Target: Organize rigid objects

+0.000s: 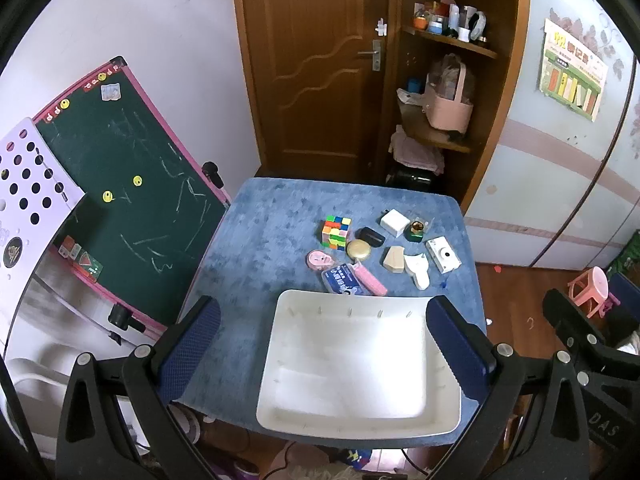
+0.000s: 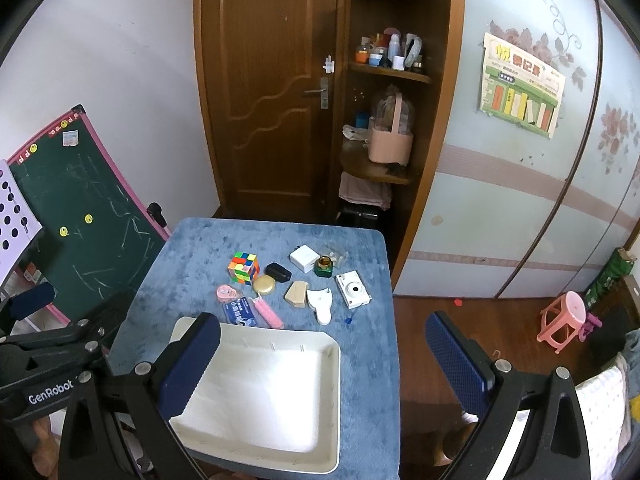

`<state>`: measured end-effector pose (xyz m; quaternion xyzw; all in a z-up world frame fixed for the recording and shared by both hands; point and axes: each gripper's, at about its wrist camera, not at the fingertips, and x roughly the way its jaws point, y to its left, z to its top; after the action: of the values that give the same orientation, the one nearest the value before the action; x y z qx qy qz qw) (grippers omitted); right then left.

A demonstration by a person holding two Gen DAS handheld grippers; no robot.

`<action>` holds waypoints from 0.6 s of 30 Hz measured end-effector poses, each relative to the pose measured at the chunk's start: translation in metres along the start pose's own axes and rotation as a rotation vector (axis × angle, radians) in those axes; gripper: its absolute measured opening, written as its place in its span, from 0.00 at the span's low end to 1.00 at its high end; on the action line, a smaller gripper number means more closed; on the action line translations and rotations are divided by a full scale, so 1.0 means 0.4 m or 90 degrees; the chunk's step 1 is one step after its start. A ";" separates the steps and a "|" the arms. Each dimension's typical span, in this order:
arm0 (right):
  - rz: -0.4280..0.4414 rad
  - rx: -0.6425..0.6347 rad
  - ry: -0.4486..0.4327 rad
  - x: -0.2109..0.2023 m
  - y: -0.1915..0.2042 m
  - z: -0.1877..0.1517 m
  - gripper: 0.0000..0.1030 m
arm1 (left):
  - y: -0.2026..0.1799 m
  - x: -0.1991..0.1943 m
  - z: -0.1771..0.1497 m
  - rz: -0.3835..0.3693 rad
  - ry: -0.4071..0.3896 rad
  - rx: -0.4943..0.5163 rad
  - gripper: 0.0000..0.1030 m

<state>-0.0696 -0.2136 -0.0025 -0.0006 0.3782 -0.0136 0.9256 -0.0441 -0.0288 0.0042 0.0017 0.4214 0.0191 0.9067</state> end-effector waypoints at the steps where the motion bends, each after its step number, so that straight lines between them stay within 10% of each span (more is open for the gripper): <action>1: 0.001 0.001 0.001 0.001 0.001 0.000 1.00 | 0.001 0.002 0.000 0.001 0.001 0.001 0.99; 18: -0.008 0.051 0.008 0.030 0.028 0.042 1.00 | 0.036 0.066 0.065 -0.039 0.008 0.030 0.99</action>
<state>-0.0490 -0.2027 0.0010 0.0338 0.3828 -0.0344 0.9226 -0.0076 -0.0133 0.0012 0.0098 0.4271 -0.0187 0.9040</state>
